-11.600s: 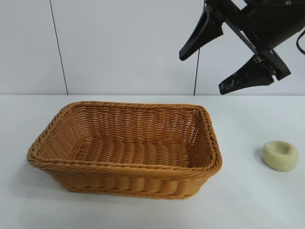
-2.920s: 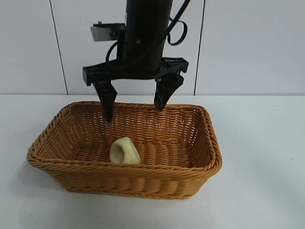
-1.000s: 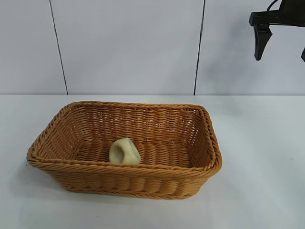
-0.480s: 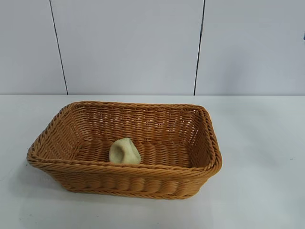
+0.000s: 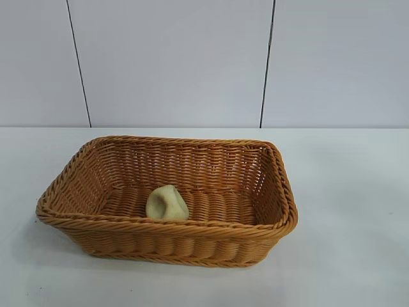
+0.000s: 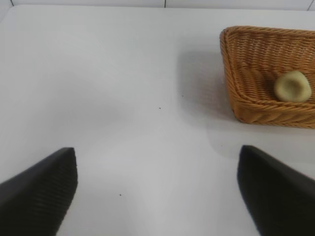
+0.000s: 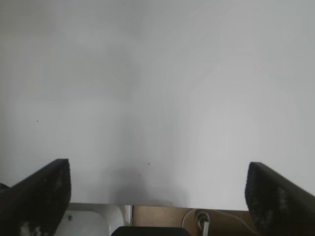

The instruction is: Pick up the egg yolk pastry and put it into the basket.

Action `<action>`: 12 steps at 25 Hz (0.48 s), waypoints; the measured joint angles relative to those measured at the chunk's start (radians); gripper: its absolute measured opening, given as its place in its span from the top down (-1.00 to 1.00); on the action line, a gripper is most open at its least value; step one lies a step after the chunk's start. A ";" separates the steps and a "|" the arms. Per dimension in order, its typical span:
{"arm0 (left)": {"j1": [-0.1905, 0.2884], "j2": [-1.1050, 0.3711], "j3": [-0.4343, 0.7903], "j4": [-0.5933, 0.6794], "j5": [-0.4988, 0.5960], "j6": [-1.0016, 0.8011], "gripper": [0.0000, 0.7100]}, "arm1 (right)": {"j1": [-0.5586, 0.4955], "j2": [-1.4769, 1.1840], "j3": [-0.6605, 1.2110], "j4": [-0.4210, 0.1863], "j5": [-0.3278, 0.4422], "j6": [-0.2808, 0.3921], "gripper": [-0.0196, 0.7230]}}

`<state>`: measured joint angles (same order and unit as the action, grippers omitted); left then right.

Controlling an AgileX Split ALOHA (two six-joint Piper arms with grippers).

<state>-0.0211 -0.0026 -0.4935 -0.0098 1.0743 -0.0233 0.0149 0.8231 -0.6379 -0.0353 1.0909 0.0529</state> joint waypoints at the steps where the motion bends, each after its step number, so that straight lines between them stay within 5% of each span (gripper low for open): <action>1: 0.000 0.000 0.000 0.000 0.000 0.000 -0.79 | 0.000 -0.060 0.035 0.000 -0.013 -0.002 -0.91; 12: 0.000 0.000 0.000 0.000 0.000 0.000 -0.79 | 0.000 -0.592 0.144 0.003 -0.064 -0.008 -0.91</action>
<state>-0.0211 -0.0026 -0.4935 -0.0098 1.0743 -0.0233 0.0149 0.2314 -0.4943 -0.0324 1.0272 0.0454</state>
